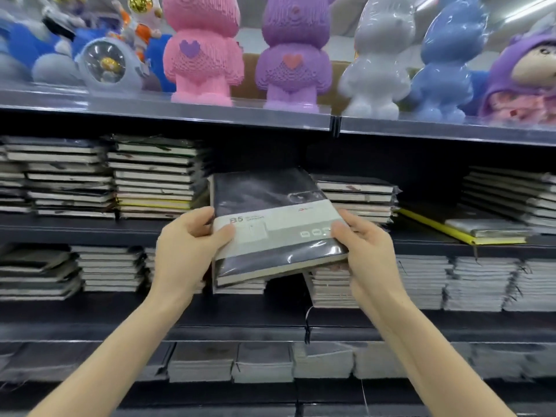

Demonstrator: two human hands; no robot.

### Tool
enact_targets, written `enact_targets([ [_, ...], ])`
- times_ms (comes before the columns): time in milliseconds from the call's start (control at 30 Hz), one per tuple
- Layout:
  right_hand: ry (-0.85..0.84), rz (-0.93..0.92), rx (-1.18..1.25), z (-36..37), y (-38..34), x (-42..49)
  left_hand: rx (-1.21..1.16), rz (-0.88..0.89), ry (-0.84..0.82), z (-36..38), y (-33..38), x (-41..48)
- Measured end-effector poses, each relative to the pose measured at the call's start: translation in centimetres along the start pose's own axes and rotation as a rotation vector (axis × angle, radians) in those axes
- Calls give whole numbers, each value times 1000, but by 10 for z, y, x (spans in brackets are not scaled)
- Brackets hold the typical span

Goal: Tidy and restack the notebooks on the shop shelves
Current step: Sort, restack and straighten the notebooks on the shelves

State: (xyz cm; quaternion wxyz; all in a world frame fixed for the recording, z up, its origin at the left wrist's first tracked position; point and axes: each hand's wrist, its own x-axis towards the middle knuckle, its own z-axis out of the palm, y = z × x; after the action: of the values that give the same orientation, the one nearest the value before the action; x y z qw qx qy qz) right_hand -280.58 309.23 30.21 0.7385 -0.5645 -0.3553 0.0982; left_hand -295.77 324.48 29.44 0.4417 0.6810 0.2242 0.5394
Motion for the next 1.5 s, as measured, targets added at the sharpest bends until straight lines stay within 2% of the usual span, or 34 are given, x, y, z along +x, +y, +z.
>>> enact_targets([
  [167, 90, 49, 19, -25, -31, 23, -92, -34, -79, 29, 25, 20],
  [400, 262, 91, 22, -53, -33, 69, -171, -91, -265, 82, 26, 54],
  [500, 324, 105, 31, -65, -31, 93, -170, -33, -350, 99, 24, 66],
  [633, 358, 91, 4, -76, -25, 131, -43, 87, -489, 120, 17, 83],
  [800, 407, 122, 34, -87, -16, 180, 103, 167, -382, 152, 3, 118],
  [900, 341, 141, -68, -100, -8, 203, 202, 192, -366, 171, -5, 129],
  [1000, 208, 135, -325, -115, 1, 204, 193, 194, -333, 184, -12, 125],
  [1100, 82, -11, -571, -130, 9, 195, 170, 214, -286, 190, -18, 115],
  [1200, 280, -291, -978, -147, 17, 196, 120, 223, -278, 195, -22, 109],
  [1267, 254, -323, -942, -150, 19, 197, 94, 221, -275, 200, -24, 106],
  [1400, -22, -176, -557, -151, 27, 208, 86, 176, -344, 212, -27, 102],
  [1500, -57, -153, -454, -155, 32, 225, 106, 177, -314, 222, -25, 102],
])
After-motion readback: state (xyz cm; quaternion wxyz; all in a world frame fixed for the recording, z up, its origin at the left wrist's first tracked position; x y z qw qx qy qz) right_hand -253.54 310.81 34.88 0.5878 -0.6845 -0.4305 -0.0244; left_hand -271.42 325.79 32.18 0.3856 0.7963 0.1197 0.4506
